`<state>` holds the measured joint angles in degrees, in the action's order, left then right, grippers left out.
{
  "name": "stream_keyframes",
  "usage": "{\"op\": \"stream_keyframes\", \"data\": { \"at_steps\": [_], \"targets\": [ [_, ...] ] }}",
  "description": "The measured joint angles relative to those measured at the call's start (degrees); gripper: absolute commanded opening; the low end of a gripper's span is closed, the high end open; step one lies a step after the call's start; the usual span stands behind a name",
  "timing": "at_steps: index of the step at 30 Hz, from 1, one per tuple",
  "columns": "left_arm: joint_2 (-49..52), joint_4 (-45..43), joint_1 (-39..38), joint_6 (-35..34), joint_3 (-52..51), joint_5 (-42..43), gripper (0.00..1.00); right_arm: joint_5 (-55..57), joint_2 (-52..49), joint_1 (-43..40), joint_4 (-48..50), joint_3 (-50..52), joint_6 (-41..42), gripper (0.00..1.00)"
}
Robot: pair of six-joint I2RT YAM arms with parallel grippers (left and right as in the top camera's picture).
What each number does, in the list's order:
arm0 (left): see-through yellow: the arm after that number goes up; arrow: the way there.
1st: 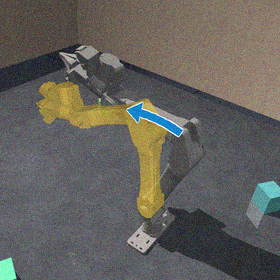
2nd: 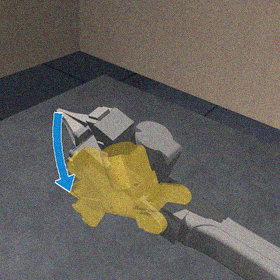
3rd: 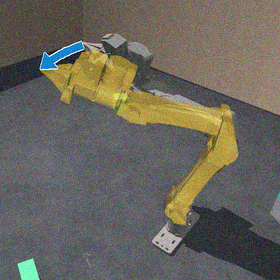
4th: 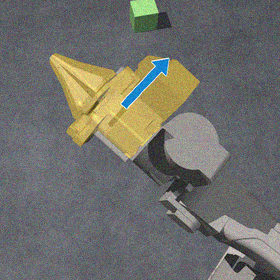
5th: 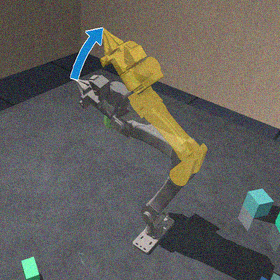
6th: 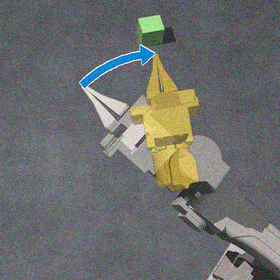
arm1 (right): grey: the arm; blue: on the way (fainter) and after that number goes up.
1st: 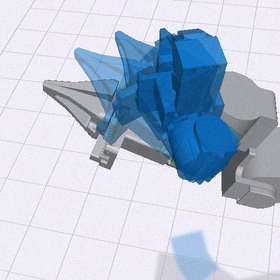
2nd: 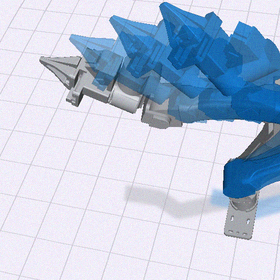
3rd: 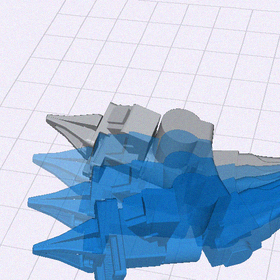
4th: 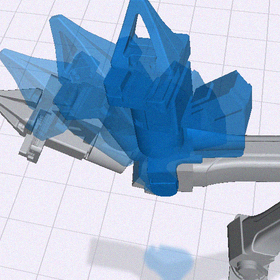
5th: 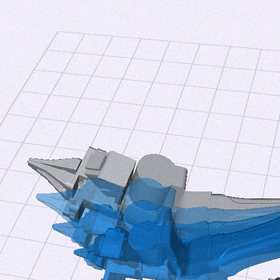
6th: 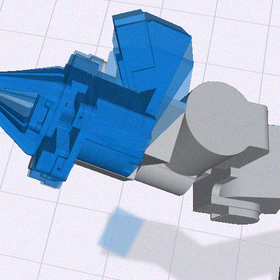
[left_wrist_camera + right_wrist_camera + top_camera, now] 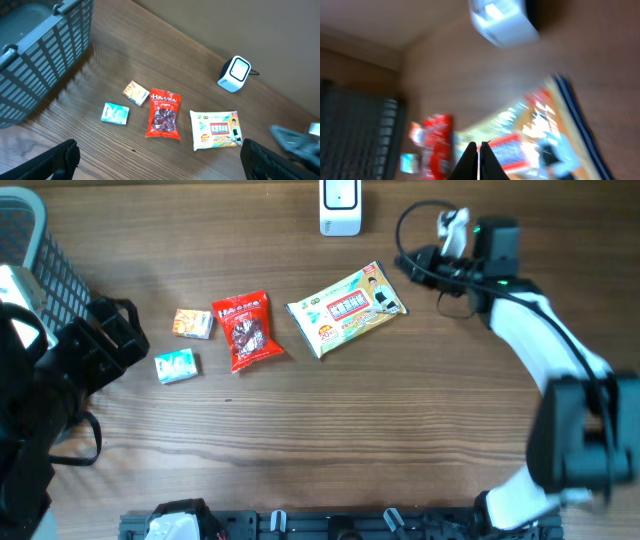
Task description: Scan the item barcode
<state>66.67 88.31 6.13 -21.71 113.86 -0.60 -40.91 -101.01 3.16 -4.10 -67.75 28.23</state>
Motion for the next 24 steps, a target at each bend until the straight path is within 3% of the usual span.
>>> {"op": "stream_keyframes", "data": {
  "at_steps": [6,8,10,12,19,24],
  "targets": [
    [0.0,0.02,0.0,0.0,0.0,0.0,1.0,0.39,7.41,5.88,-1.05,-0.83,-0.02,0.08],
    [0.0,0.02,0.0,0.0,0.0,0.0,1.0,2.36,6.47,9.86,-3.45,-0.83,-0.17,0.28],
    [0.0,-0.02,0.0,0.0,0.0,0.0,1.0,5.25,4.66,13.97,-5.42,-0.83,-0.81,0.64],
    [0.0,0.0,0.0,0.0,0.0,-0.02,1.0,7.82,2.91,17.29,-7.13,-0.79,-2.69,0.79],
    [0.0,0.0,0.0,0.0,0.0,0.0,1.0,29.75,-0.9,32.59,-18.86,-0.39,-13.0,0.83],
    [0.0,0.0,0.0,0.0,0.0,0.0,1.0,42.07,-0.9,38.64,-19.5,-0.35,-18.67,0.83]
  ]
}}
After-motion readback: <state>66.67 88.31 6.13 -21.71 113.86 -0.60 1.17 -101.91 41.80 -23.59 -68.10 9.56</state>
